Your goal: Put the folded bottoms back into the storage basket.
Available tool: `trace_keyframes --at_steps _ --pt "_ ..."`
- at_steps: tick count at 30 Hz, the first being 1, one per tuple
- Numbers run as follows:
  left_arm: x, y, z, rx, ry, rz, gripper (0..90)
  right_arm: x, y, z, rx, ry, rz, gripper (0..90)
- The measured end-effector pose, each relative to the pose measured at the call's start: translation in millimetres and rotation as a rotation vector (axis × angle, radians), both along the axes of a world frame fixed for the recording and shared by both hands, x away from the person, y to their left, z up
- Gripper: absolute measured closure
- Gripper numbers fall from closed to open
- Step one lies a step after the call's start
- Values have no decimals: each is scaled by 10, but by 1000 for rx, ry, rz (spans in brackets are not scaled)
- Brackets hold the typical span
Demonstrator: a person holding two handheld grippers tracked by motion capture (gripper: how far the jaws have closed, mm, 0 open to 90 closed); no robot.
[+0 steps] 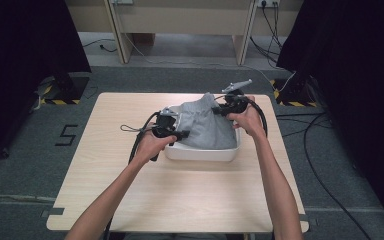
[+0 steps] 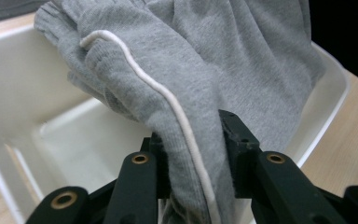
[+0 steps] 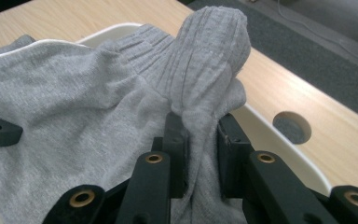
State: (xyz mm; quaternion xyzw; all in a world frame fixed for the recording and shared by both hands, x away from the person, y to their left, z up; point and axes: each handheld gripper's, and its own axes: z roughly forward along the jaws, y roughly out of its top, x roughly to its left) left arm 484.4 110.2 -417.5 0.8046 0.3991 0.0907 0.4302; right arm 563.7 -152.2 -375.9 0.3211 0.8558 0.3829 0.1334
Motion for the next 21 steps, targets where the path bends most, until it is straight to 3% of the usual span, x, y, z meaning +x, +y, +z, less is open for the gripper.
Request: trace_keyframes --at_steps 13,21 --pt "15 -48 -185 90 52 -13 680 15 46 -284 -35 66 -15 771" --pt "37 -28 -200 106 89 0 648 40 97 -378 -63 90 -24 766"
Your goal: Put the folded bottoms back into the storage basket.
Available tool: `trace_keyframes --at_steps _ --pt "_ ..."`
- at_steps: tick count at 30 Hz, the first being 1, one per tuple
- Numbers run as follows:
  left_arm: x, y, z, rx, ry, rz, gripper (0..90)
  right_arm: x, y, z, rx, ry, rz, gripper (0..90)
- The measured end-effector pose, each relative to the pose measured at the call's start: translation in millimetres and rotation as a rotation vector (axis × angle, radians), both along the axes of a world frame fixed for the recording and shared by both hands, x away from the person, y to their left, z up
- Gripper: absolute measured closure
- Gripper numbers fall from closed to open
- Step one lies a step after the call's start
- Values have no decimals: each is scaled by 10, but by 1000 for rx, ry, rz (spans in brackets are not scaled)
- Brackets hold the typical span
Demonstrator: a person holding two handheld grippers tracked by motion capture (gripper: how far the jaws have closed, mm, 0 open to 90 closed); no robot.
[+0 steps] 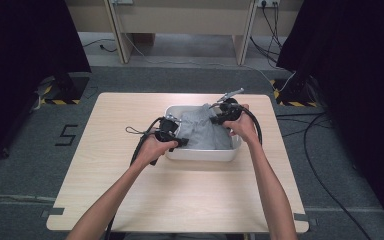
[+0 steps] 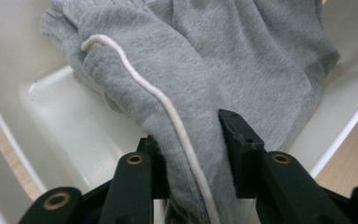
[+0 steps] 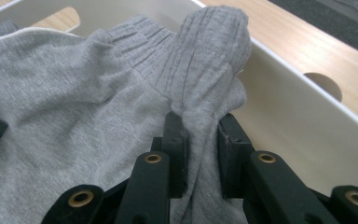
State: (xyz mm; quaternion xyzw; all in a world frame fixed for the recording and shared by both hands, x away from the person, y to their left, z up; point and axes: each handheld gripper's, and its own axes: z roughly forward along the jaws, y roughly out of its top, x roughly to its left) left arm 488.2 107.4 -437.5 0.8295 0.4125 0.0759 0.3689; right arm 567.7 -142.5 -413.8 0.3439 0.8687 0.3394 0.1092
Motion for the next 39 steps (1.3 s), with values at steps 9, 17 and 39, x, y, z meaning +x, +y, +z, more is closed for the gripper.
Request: trace_keyframes --at_steps 9,17,39 --pt "9 23 -49 76 34 10 438 3 41 -130 -63 16 -42 564" --pt "-56 68 107 27 -34 37 339 -47 14 12 -28 -19 -63 482" --pt "-318 260 437 -54 -101 36 237 -443 -4 296 57 -107 -58 365"
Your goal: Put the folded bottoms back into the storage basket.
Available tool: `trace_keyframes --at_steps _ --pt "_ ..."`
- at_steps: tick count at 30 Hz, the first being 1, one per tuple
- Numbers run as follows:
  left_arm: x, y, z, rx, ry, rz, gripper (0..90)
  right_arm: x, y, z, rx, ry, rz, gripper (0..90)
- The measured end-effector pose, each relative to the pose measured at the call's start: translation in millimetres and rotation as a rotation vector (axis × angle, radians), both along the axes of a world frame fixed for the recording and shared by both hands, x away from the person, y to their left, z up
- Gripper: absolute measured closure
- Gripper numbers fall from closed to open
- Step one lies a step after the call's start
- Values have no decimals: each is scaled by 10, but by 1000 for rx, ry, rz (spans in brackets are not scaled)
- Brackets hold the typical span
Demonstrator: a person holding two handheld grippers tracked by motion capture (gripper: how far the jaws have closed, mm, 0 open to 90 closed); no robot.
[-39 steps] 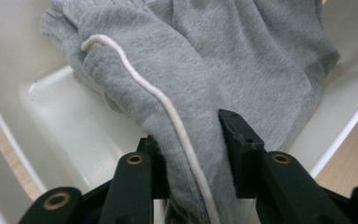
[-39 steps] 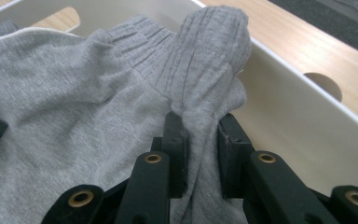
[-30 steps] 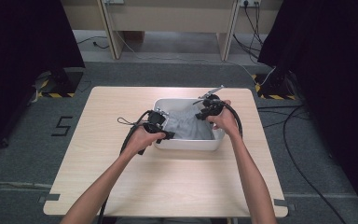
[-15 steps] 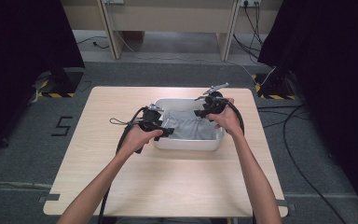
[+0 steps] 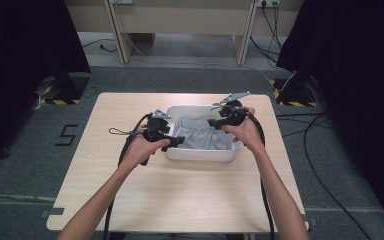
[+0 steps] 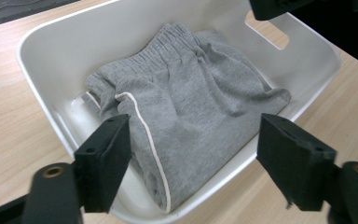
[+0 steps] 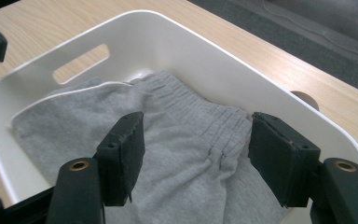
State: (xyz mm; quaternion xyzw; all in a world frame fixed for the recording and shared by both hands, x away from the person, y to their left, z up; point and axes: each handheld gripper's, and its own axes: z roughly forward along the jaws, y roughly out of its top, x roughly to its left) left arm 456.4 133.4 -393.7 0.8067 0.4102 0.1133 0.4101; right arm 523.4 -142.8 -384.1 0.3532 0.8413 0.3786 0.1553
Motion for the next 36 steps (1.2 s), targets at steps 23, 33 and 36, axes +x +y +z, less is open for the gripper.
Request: trace_keyframes --at_steps 23,33,36 --pt "-545 488 109 -48 -76 35 202 -860 -254 42 80 -100 39 329" --pt "-720 577 22 -58 -88 38 199 -1021 -373 -42 95 -98 20 326" --pt "-766 644 -26 -66 -84 48 198 -1076 -400 -71 95 -100 17 326"
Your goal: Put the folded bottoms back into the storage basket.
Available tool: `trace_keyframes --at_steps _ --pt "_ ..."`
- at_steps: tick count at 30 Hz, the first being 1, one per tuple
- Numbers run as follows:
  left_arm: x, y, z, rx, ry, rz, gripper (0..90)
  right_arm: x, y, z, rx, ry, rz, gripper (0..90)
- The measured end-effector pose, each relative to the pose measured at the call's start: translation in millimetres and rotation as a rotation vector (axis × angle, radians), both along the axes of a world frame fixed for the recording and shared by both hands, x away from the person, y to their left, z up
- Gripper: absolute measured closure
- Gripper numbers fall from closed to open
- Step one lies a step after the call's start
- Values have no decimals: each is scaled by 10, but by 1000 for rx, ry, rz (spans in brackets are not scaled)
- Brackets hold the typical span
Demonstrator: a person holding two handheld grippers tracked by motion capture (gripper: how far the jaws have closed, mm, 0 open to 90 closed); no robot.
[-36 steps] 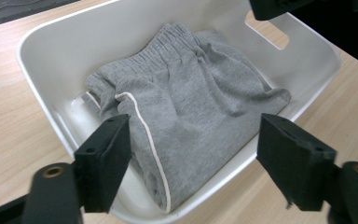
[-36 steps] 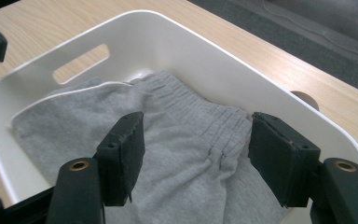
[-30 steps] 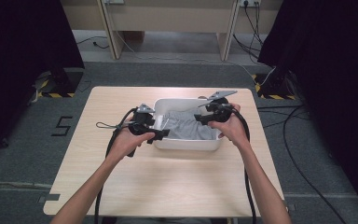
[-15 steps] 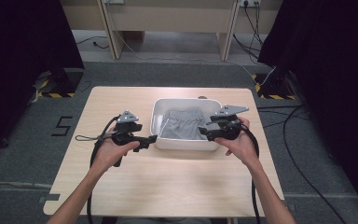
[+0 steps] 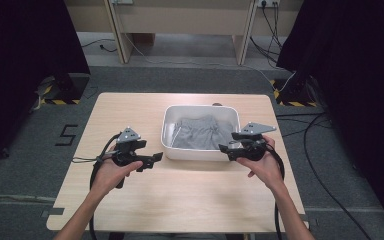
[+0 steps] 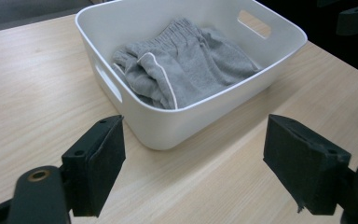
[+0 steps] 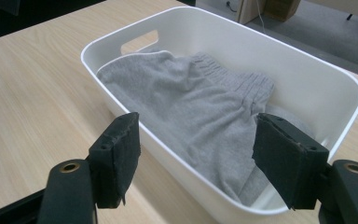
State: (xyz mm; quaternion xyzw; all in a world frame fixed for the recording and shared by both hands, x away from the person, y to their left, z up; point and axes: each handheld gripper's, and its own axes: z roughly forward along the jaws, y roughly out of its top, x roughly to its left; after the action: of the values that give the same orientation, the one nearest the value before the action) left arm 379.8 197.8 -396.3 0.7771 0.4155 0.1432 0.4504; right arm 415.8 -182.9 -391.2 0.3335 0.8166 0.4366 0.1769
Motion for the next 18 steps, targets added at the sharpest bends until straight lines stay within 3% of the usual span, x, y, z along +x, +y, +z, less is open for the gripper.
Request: trace_keyframes --at_steps 18 --pt "-119 199 -163 0 12 30 196 -195 -69 -124 -17 -8 -19 321"
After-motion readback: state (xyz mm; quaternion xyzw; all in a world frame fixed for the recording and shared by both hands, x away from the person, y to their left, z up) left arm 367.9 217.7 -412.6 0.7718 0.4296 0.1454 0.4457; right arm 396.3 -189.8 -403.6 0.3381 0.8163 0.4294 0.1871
